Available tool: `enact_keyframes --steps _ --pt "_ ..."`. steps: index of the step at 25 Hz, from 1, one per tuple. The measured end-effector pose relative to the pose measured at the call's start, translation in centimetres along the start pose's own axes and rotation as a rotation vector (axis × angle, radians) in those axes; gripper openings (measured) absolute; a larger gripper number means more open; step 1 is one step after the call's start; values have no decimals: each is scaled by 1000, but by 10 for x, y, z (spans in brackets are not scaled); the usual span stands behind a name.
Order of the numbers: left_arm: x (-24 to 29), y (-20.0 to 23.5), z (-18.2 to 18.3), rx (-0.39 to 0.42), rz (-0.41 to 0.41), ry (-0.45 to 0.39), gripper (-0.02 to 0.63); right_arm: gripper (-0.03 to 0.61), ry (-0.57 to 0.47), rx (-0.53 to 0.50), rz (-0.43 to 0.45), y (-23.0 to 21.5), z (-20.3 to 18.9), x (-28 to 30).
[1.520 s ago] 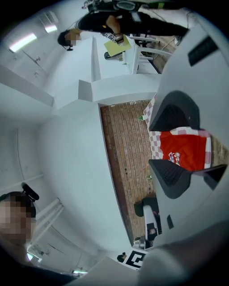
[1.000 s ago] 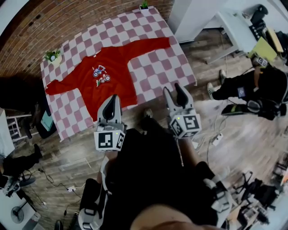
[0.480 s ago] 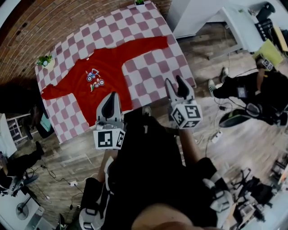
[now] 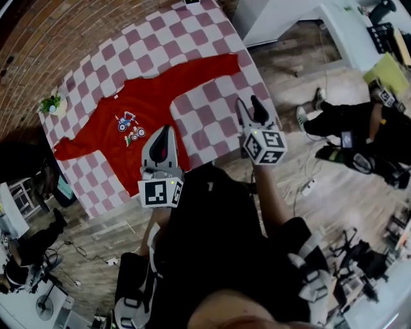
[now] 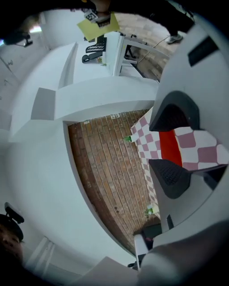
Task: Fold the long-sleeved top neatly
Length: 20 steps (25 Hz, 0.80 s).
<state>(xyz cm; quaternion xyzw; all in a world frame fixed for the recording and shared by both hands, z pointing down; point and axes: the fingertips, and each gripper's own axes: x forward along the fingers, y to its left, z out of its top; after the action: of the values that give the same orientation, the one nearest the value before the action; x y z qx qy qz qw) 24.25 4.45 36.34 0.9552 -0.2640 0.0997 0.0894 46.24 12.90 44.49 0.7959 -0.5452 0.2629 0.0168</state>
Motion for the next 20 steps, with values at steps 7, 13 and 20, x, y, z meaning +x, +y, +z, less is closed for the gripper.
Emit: enact_keyframes --steps 7,13,20 --pt "59 25 -19 14 -44 53 8 187 111 57 -68 -37 -26 84" --pt "101 33 -28 -53 -49 59 8 187 201 91 -128 -74 -55 138" --pt "146 36 -42 -37 -84 74 8 187 275 106 -186 -106 -80 183"
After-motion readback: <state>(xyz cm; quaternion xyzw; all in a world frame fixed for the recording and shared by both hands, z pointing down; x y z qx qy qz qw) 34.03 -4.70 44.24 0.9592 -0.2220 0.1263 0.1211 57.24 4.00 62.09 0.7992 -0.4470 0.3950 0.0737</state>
